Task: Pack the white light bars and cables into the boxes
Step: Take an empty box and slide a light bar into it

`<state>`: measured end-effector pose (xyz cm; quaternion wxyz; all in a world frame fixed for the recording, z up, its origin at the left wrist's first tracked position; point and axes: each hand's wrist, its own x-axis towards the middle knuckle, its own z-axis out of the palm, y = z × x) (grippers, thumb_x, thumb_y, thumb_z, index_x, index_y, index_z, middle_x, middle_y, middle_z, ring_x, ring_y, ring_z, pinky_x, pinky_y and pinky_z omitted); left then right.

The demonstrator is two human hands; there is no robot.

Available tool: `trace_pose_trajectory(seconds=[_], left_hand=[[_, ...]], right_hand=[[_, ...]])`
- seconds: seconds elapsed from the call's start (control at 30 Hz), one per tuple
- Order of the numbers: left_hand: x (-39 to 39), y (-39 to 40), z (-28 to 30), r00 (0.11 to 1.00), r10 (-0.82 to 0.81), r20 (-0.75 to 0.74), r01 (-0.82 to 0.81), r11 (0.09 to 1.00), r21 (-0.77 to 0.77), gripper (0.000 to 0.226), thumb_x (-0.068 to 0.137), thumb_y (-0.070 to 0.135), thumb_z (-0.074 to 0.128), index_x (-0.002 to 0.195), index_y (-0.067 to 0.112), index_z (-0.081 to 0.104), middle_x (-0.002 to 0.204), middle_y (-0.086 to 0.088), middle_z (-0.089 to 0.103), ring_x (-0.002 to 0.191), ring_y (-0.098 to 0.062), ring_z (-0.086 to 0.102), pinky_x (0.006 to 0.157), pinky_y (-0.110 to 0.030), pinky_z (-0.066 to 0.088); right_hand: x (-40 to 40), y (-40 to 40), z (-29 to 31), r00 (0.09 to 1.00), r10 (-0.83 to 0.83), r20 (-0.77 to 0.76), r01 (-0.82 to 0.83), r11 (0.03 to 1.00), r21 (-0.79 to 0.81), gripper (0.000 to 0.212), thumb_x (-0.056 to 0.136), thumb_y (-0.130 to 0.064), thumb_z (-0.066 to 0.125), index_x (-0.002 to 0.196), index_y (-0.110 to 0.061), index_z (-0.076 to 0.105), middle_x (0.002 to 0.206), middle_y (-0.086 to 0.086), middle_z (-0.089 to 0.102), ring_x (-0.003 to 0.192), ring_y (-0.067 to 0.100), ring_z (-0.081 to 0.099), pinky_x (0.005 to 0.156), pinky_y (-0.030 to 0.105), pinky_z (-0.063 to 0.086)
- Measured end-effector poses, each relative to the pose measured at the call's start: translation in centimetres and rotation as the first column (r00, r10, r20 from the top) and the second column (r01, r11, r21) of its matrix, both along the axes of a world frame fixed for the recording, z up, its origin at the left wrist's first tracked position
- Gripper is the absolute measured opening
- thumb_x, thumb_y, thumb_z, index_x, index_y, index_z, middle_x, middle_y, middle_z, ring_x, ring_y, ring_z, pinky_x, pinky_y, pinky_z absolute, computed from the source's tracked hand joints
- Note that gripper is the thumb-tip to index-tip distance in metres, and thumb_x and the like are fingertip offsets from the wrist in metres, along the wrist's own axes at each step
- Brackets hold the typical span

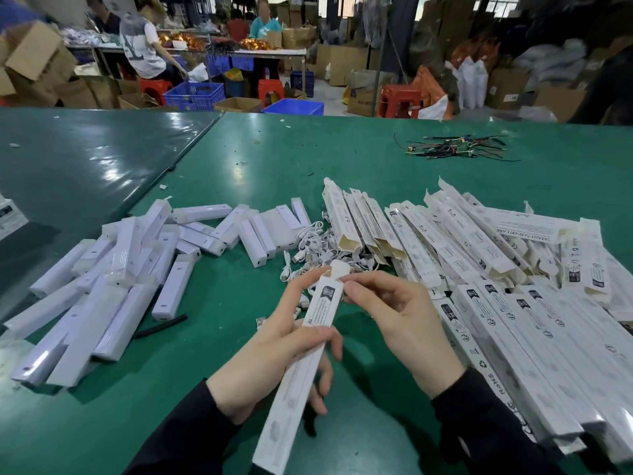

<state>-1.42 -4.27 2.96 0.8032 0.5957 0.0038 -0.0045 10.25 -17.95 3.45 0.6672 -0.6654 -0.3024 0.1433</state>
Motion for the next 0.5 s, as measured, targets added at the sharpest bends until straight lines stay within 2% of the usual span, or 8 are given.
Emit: trace_pose_trajectory(seconds=[0.07, 0.1, 0.17, 0.23, 0.3, 0.4, 0.5], left_hand=[[0.0, -0.3, -0.2, 1.000, 0.005, 0.017, -0.005, 1.000, 0.017, 0.056, 0.090, 0.021, 0.061, 0.130, 0.054, 0.040, 0.079, -0.016, 0.057, 0.054, -0.029, 0.057, 0.051, -0.043, 0.057], [0.0, -0.5, -0.3, 1.000, 0.007, 0.029, -0.008, 1.000, 0.025, 0.053, 0.092, 0.019, 0.058, 0.130, 0.052, 0.040, 0.077, -0.016, 0.057, 0.053, -0.028, 0.057, 0.051, -0.044, 0.058], [0.0, -0.6, -0.5, 0.998, 0.010, 0.056, -0.011, 1.000, 0.028, 0.045, 0.093, 0.018, 0.055, 0.125, 0.047, 0.042, 0.074, -0.014, 0.058, 0.049, -0.026, 0.057, 0.050, -0.044, 0.058], [0.0, -0.8, -0.7, 0.997, 0.015, 0.071, -0.017, 0.999, 0.030, 0.037, 0.093, 0.020, 0.055, 0.120, 0.044, 0.044, 0.072, -0.013, 0.057, 0.046, -0.025, 0.057, 0.049, -0.043, 0.058], [0.0, -0.8, -0.8, 0.997, 0.032, 0.076, -0.035, 0.999, 0.034, 0.032, 0.093, 0.024, 0.059, 0.116, 0.041, 0.045, 0.070, -0.013, 0.057, 0.043, -0.024, 0.056, 0.047, -0.041, 0.057], [0.1, -0.8, -1.0, 0.994, 0.071, 0.081, -0.076, 0.996, 0.052, 0.033, 0.087, 0.032, 0.063, 0.112, 0.031, 0.042, 0.067, -0.014, 0.055, 0.040, -0.024, 0.054, 0.045, -0.038, 0.054], [0.1, -0.8, -1.1, 0.991, 0.101, 0.087, -0.108, 0.991, 0.077, 0.031, 0.088, 0.032, 0.063, 0.108, 0.025, 0.040, 0.064, -0.015, 0.054, 0.039, -0.023, 0.052, 0.044, -0.038, 0.054]], right_hand=[[-0.4, 0.1, 0.1, 0.997, 0.073, -0.030, -0.073, 0.997, 0.016, 0.010, 0.083, -0.018, 0.070, 0.088, -0.012, 0.076, 0.085, 0.005, 0.075, 0.076, 0.010, 0.067, 0.067, 0.015, 0.048], [-0.5, 0.1, 0.2, 0.993, 0.109, -0.043, -0.109, 0.994, 0.016, 0.017, 0.079, -0.024, 0.071, 0.089, -0.010, 0.074, 0.086, 0.007, 0.075, 0.075, 0.010, 0.066, 0.066, 0.014, 0.047], [-0.7, 0.1, 0.3, 0.984, 0.162, -0.079, -0.161, 0.987, 0.013, 0.029, 0.071, -0.029, 0.072, 0.089, -0.006, 0.072, 0.083, 0.009, 0.073, 0.070, 0.009, 0.063, 0.062, 0.017, 0.047], [-0.7, 0.1, 0.4, 0.977, 0.189, -0.094, -0.188, 0.982, 0.017, 0.028, 0.073, -0.027, 0.073, 0.089, -0.004, 0.071, 0.075, 0.004, 0.070, 0.065, 0.008, 0.060, 0.062, 0.022, 0.048], [-0.6, 0.0, 0.3, 0.977, 0.195, -0.088, -0.194, 0.981, 0.019, 0.019, 0.080, -0.020, 0.078, 0.088, -0.003, 0.071, 0.070, -0.004, 0.067, 0.061, 0.005, 0.057, 0.063, 0.024, 0.048], [-0.8, 0.0, 0.3, 0.977, 0.199, -0.075, -0.199, 0.980, 0.016, 0.013, 0.077, -0.020, 0.072, 0.084, -0.010, 0.071, 0.071, -0.004, 0.067, 0.060, 0.005, 0.057, 0.061, 0.021, 0.048], [-1.0, 0.3, 0.2, 0.975, 0.136, -0.175, -0.128, 0.990, 0.056, 0.023, 0.075, -0.021, 0.080, 0.090, -0.013, 0.064, 0.073, -0.001, 0.070, 0.060, 0.010, 0.060, 0.058, 0.022, 0.048]])
